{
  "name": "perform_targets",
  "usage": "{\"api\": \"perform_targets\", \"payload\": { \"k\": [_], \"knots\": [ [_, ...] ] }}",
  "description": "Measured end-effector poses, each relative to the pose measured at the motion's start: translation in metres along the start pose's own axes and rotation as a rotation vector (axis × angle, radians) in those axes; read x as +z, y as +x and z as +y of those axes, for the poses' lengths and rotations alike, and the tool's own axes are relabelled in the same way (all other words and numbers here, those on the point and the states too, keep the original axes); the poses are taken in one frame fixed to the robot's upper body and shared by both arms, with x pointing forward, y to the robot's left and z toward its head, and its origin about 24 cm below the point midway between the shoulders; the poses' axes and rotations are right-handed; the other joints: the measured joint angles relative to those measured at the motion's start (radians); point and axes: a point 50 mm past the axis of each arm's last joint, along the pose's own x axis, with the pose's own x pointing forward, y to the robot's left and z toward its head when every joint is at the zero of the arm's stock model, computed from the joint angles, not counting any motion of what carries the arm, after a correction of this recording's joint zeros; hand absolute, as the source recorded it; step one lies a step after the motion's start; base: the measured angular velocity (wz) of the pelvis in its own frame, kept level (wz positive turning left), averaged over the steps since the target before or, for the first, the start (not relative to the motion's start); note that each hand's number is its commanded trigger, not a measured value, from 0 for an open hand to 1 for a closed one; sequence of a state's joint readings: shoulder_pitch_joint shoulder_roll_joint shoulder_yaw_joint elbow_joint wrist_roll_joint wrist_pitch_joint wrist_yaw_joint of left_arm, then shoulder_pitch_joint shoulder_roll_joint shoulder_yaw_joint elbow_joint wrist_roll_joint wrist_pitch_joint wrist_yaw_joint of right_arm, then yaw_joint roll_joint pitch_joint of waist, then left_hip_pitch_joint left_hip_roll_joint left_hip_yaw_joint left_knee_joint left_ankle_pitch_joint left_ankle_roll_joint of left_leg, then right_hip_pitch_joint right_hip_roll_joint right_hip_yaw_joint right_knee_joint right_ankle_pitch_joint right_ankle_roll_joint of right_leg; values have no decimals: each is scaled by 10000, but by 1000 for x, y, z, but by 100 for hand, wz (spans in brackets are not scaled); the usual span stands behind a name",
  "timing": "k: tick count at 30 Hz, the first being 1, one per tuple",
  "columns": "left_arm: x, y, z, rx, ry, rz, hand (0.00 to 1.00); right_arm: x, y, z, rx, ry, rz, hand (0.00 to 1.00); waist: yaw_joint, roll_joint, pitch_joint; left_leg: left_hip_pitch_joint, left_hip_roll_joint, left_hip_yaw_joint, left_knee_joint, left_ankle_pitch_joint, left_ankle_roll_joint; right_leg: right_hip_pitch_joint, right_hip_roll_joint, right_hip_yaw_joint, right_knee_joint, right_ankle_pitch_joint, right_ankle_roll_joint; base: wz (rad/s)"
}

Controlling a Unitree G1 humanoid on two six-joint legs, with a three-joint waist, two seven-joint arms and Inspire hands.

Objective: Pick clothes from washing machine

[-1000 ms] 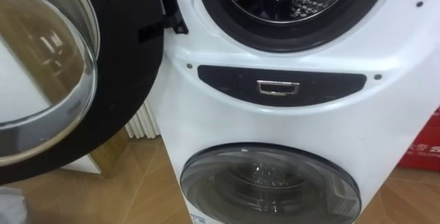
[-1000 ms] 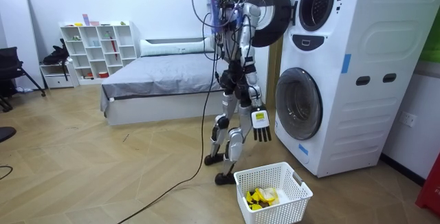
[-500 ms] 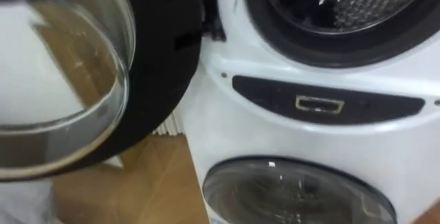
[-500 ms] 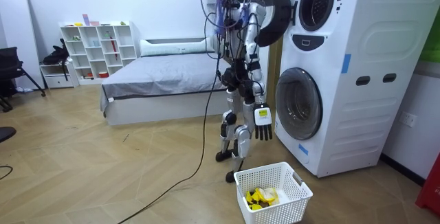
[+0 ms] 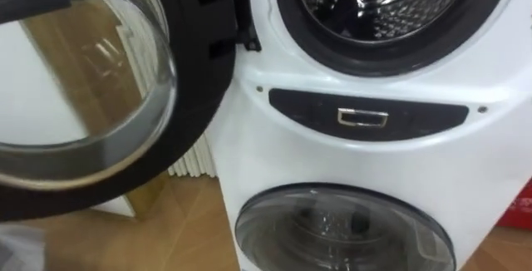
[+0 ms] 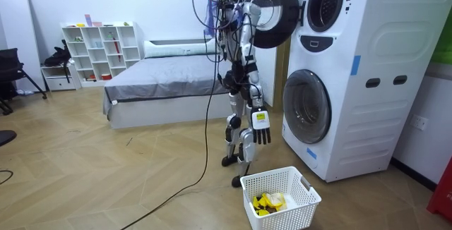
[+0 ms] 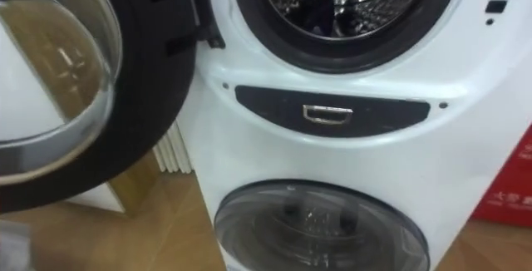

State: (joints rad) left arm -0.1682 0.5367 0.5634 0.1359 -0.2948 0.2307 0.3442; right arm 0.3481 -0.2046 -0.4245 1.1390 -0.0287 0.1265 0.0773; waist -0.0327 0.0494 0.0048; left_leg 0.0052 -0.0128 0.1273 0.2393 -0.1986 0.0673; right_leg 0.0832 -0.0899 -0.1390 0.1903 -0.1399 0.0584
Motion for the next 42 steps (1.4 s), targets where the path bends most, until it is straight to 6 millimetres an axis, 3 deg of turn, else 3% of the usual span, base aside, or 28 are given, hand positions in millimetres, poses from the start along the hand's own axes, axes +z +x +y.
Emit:
{"api": "perform_targets", "payload": {
  "k": [4, 8, 10, 12, 15, 22, 23, 25, 29, 35, 38, 42],
  "knots": [
    [14, -37, -9, -661, 218, -1222, 0, 11, 2, 9, 333, -434, 12, 0, -102, -25, 4, -171, -47, -239, 0, 96, 216, -96, 11, -45, -22, 433, -28, 24],
    [17, -64, -24, -2188, 457, -1647, 0, 18, 3, 20, 823, -910, -40, 0, -219, -34, 11, -98, -222, -304, -63, 140, 451, -149, -20, -558, -21, 576, -15, 16],
    [19, -72, -31, -3096, 425, -1735, 0, 17, 3, 23, 964, -1061, 20, 0, -237, -37, 14, -118, -222, -60, -68, 129, 479, -195, 28, -622, 68, 585, -11, 15],
    [21, -83, -42, -4354, 374, -1834, 0, 16, 3, 21, 881, -1066, 243, 0, -247, -13, 10, -144, -180, 638, -127, 101, 525, -313, -97, -747, 146, 522, 2, 14],
    [23, -98, -55, -6012, -31, -1826, 0, 13, 3, 25, 942, -1346, 441, 0, -194, 49, -7, -115, -184, 1015, -165, 63, 589, -334, -136, -661, 138, 541, 21, -10],
    [17, -109, -70, -8096, -732, -1200, 0, 16, 3, 30, 1030, -1628, 360, 0, -56, 202, -34, -127, -195, 1275, -170, 55, 584, -309, -113, -946, 144, 519, 39, -12],
    [16, -111, -72, -8382, -794, -1149, 0, 16, 3, 30, 1051, -1586, 335, 0, -55, 201, -38, -126, -194, 1275, -172, 52, 543, -310, -115, -1055, 152, 509, 24, 0],
    [14, -115, -76, -8671, -892, -1031, 0, 18, 3, 31, 1078, -1506, 241, 0, -91, 172, -76, -123, -194, 1298, -186, 5, 115, -311, -106, -1108, 134, 521, 36, -6],
    [11, -123, -85, -9389, -932, -885, 0, 23, 3, 33, 1118, -1428, 137, 0, -252, 144, -195, 23, -195, 1310, -277, 18, 70, -215, -72, -1073, -73, 526, 48, -9],
    [4, -140, -102, -10470, -1841, -83, 0, 33, 3, 39, 1132, -1336, 34, 0, -696, 149, -152, 260, -180, 1331, -517, 75, 9, -71, 50, -958, -222, 367, -42, -6],
    [0, -155, -115, -11278, -2662, 478, 0, 32, 3, 39, 928, -1416, 76, 0, -744, 206, -95, 277, -161, 1408, -566, 196, 457, -86, 179, -823, -230, 191, -84, -10],
    [-8, -174, -131, -12146, -3221, 1155, 0, 38, 3, 45, 770, -2111, -37, 0, -840, 186, -78, 397, -143, 1479, -566, 184, 348, -21, 116, -833, -205, -84, -243, -4]
  ]
}}
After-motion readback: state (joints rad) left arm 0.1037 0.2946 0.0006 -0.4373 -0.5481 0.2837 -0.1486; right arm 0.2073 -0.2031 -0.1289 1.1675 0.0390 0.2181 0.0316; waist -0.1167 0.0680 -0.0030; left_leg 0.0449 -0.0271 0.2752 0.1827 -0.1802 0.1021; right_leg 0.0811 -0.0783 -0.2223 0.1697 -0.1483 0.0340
